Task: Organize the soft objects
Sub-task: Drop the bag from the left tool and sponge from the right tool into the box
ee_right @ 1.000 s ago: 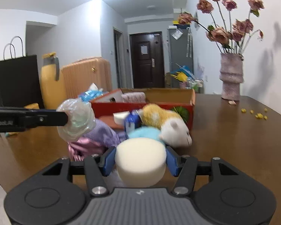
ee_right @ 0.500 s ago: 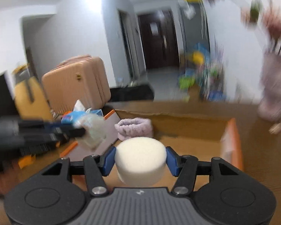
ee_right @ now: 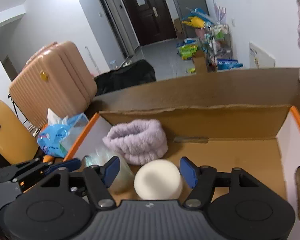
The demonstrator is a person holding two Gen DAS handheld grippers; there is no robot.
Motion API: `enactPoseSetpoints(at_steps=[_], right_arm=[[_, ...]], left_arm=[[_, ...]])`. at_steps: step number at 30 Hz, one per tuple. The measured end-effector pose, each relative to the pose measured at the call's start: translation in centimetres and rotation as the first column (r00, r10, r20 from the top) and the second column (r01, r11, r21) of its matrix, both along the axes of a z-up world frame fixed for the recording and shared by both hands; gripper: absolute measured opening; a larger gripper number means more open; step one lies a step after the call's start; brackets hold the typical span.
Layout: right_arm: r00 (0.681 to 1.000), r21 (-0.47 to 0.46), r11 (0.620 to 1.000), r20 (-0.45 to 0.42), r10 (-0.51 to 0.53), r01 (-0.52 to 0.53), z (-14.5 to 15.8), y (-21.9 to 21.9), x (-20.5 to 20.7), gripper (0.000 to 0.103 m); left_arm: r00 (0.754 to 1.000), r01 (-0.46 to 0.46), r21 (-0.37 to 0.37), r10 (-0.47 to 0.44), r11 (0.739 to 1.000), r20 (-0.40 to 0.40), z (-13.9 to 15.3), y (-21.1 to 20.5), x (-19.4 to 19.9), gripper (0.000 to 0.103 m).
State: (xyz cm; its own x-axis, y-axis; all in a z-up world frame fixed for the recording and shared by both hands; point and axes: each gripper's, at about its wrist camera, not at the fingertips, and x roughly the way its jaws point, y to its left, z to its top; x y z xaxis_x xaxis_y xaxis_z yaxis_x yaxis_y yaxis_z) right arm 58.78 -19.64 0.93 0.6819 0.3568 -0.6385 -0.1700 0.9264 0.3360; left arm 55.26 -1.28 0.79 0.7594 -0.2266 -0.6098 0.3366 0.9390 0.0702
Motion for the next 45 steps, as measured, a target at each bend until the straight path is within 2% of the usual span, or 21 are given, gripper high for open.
enactPoseSetpoints(at_steps=[7, 11, 12, 15, 19, 23, 28, 32, 36, 37, 39, 41, 45], right_arm=[[0.998, -0.048, 0.999, 0.069, -0.016, 0.019, 4.9, -2.6, -4.1, 0.067], [0.988, -0.11, 0.992, 0.148, -0.037, 0.054, 8.3, -5.4, -8.8, 0.072], [0.985, -0.114, 0.991, 0.165, -0.047, 0.067, 9.1, -6.3, -10.1, 0.075], [0.978, -0.104, 0.989, 0.196, -0.079, 0.101, 11.0, -8.5, -13.9, 0.076], [0.955, -0.091, 0.984, 0.27, -0.123, 0.152, 13.1, -9.8, -17.9, 0.076], [0.91, -0.043, 0.988, 0.396, -0.123, 0.152, 14.0, -10.2, -23.8, 0.076], [0.851, -0.077, 0.983, 0.514, -0.103, 0.166, 12.0, -9.4, -31.9, 0.077], [0.817, -0.11, 0.98, 0.572, -0.074, 0.166, 8.7, -8.2, -38.6, 0.078], [0.796, -0.141, 0.979, 0.605, -0.03, 0.144, 4.5, -7.2, -44.9, 0.082], [0.802, -0.148, 0.98, 0.597, -0.019, 0.134, 3.5, -6.9, -46.1, 0.082], [0.821, -0.137, 0.982, 0.57, -0.03, 0.131, 2.0, -6.6, -48.0, 0.082], [0.84, -0.111, 0.987, 0.542, -0.041, 0.12, 1.0, -6.7, -48.7, 0.082], [0.85, -0.13, 0.982, 0.525, -0.049, 0.137, 0.6, -6.8, -48.6, 0.082]], left_arm=[[0.996, -0.049, 0.001, 0.049, 0.999, 0.074, 5.2, 1.4, -3.5, 0.058], [0.982, -0.101, -0.029, 0.105, 0.994, 0.155, 9.0, 2.7, -7.3, 0.065], [0.976, -0.115, -0.04, 0.121, 0.993, 0.18, 9.9, 3.0, -8.5, 0.066], [0.963, -0.126, -0.062, 0.137, 0.99, 0.232, 11.8, 3.3, -11.2, 0.07], [0.944, -0.132, -0.105, 0.157, 0.986, 0.289, 13.7, 3.0, -14.6, 0.077], [0.915, -0.131, -0.159, 0.181, 0.979, 0.36, 13.5, 2.9, -20.8, 0.082], [0.856, -0.121, -0.175, 0.192, 0.977, 0.479, 10.9, 2.3, -30.3, 0.089], [0.84, -0.074, -0.156, 0.146, 0.985, 0.522, 7.9, 2.0, -36.9, 0.097], [0.862, -0.08, -0.157, 0.147, 0.984, 0.485, 5.4, 2.4, -41.2, 0.098], [0.874, -0.07, -0.156, 0.136, 0.985, 0.467, 4.9, 2.4, -41.8, 0.098], [0.881, -0.063, -0.153, 0.127, 0.986, 0.456, 4.3, 2.4, -42.7, 0.098], [0.885, -0.066, -0.155, 0.13, 0.986, 0.448, 4.1, 2.2, -42.7, 0.098], [0.89, -0.07, -0.148, 0.129, 0.986, 0.438, 4.1, 1.4, -41.8, 0.098]])
